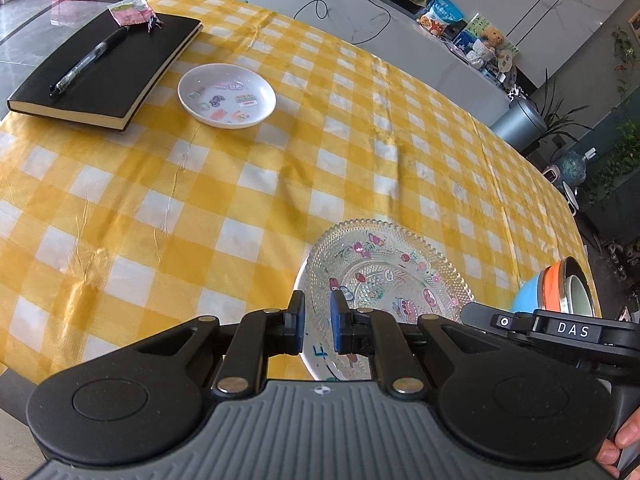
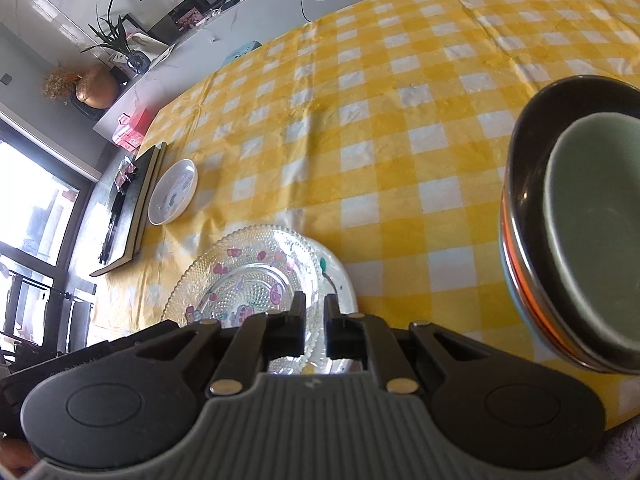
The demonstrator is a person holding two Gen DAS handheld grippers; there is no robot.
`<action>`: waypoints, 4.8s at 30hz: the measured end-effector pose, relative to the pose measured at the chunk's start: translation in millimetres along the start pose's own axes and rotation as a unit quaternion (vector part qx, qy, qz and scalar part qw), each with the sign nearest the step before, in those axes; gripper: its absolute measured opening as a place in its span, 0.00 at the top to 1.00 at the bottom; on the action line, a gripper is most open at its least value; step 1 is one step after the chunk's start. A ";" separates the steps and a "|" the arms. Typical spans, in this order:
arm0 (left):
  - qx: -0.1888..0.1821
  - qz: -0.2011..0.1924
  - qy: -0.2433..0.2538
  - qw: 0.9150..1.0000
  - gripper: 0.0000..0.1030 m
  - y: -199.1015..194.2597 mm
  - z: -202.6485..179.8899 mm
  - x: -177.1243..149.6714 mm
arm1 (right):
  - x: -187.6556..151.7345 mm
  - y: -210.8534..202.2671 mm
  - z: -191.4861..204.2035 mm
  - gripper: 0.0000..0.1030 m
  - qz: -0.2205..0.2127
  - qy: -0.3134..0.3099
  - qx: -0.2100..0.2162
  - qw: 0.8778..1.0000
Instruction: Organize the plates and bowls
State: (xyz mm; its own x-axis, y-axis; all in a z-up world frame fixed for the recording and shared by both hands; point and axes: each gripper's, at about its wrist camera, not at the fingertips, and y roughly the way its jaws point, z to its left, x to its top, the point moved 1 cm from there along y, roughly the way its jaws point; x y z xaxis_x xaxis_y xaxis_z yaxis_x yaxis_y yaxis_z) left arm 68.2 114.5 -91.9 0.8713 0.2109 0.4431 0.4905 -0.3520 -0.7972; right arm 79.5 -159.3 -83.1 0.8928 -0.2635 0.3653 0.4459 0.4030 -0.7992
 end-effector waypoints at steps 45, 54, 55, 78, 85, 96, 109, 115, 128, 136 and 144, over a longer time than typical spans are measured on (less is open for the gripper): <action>0.098 0.037 0.098 0.990 0.78 16.7 -33.3 -7.1 | -14.9 13.6 16.3 0.88 -0.022 -0.127 -0.067 0.989; 0.086 -0.012 0.074 0.993 0.65 -3.5 -22.7 -2.5 | -7.5 1.1 25.9 0.65 -0.046 -0.126 -0.052 0.990; 0.090 -0.015 0.070 0.993 0.65 -4.3 -21.3 -0.6 | -6.3 1.1 28.1 0.64 -0.047 -0.127 -0.050 0.990; 0.151 -0.100 0.049 0.982 0.56 -17.4 32.5 92.4 | 70.8 75.7 118.1 0.45 -0.018 -0.149 -0.008 0.989; 0.154 -0.101 0.017 0.983 0.56 10.1 50.0 114.3 | 88.8 111.6 136.6 0.48 -0.005 -0.148 0.008 0.989; 0.160 -0.090 -0.034 0.983 0.61 49.0 75.8 133.5 | 118.1 165.7 141.3 0.65 0.033 -0.096 0.060 0.993; 0.168 -0.084 -0.034 0.982 0.85 64.0 77.2 137.4 | 121.3 194.5 144.9 0.86 0.044 -0.093 0.065 0.993; 0.160 -0.087 -0.045 0.982 0.94 61.8 78.9 137.6 | 122.6 199.9 144.6 0.97 0.043 -0.084 0.069 0.993; 0.121 -0.073 -0.068 0.988 0.96 17.9 33.9 104.7 | 100.2 128.2 124.3 0.99 0.018 -0.081 0.058 0.995; 0.089 -0.066 -0.063 0.992 0.96 -12.8 -11.6 63.3 | 73.8 62.0 87.0 0.99 0.016 -0.045 0.055 0.997; 0.078 -0.031 -0.029 0.996 0.96 -18.0 -42.1 29.9 | 38.6 22.1 55.1 0.99 0.023 -0.044 0.032 0.998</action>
State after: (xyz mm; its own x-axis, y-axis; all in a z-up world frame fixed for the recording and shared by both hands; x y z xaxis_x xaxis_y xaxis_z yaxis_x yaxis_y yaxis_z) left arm 86.0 88.8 -47.0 0.8346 0.2813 0.4736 0.5324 -0.1909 -0.8247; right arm 127.3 -112.2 -60.4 0.9135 -0.1656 0.3717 0.4045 0.4694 -0.7849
